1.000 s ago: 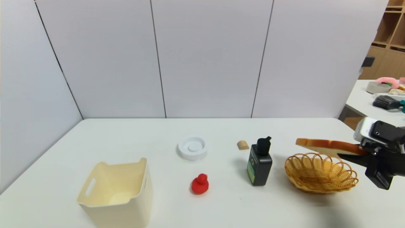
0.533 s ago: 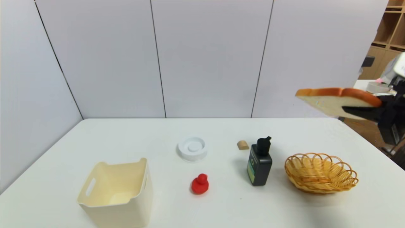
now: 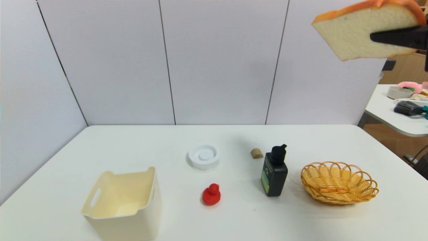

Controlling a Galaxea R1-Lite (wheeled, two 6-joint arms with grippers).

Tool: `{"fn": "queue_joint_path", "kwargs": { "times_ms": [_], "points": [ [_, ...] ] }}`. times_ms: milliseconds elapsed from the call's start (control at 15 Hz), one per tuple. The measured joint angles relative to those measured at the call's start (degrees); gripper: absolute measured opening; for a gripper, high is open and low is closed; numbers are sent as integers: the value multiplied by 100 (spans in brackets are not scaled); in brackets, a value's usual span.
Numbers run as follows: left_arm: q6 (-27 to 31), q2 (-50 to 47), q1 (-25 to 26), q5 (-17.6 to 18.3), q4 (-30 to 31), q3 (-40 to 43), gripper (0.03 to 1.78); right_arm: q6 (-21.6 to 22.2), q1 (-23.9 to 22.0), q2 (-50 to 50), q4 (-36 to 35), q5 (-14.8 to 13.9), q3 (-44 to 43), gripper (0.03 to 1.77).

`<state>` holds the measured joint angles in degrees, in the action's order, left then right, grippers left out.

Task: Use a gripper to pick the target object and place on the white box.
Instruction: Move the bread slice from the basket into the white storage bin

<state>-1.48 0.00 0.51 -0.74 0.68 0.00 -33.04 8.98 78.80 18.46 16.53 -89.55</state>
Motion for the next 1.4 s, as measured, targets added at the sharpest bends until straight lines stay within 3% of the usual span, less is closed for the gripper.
{"fn": "queue_joint_path", "kwargs": {
  "times_ms": [133,267,400,467,733,1400],
  "points": [
    [0,0,0,0,0,0,169,429,421,363,301,-232,-1014,28],
    [0,0,0,-2,0,0,169,887,1033,797,550,-756,-1866,28],
    [0,0,0,0,-2,0,169,1209,1571,1186,596,-1231,-2159,28],
    [0,0,0,0,0,0,169,1373,1777,1337,618,-1296,-2202,28],
    [2,0,0,-2,0,0,169,2230,2536,1863,695,-1486,-2249,28],
    [0,0,0,0,0,0,169,3601,4200,2484,907,-1287,-2252,28]
  ]
}}
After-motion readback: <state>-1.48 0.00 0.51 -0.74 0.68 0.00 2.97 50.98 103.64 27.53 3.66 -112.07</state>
